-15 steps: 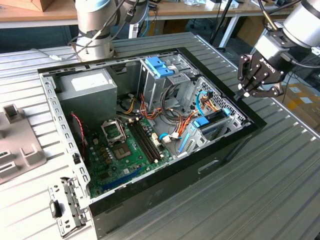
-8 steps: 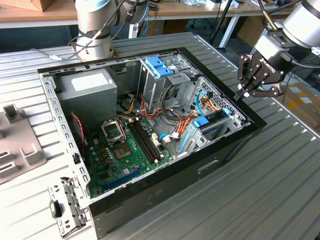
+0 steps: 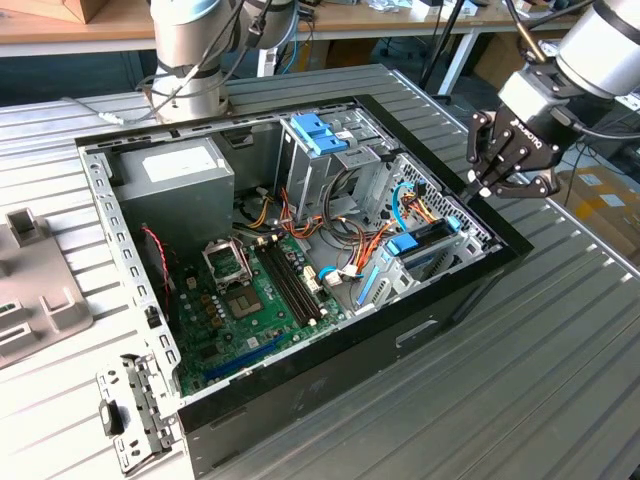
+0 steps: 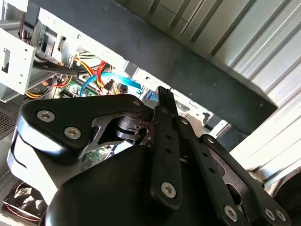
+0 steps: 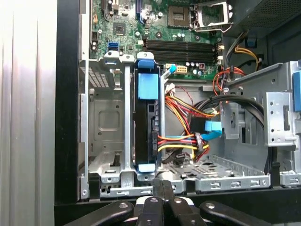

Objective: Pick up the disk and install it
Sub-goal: 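Insert the second disk wire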

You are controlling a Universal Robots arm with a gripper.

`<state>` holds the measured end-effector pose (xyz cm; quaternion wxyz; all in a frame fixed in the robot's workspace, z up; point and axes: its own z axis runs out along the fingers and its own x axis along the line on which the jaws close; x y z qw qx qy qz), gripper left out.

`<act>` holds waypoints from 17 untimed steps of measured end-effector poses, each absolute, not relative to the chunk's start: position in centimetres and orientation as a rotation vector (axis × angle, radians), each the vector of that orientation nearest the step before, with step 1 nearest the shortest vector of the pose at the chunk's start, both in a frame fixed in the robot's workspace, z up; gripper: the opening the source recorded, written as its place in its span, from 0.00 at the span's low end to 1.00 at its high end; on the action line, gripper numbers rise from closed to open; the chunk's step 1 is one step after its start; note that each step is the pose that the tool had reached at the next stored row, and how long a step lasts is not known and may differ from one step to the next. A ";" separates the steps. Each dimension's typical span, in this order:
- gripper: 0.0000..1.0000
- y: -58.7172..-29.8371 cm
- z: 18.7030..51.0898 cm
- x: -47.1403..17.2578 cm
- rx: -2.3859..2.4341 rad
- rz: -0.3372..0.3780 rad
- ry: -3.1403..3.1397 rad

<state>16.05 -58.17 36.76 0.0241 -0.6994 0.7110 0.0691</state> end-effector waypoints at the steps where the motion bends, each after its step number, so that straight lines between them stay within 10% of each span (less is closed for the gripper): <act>1: 0.11 -58.2 36.8 15.9 -2.164 0.214 2.200; 10: 0.11 -58.2 36.7 15.2 -2.164 0.214 2.200; 17: 0.42 -58.2 36.7 15.1 -2.164 0.214 2.200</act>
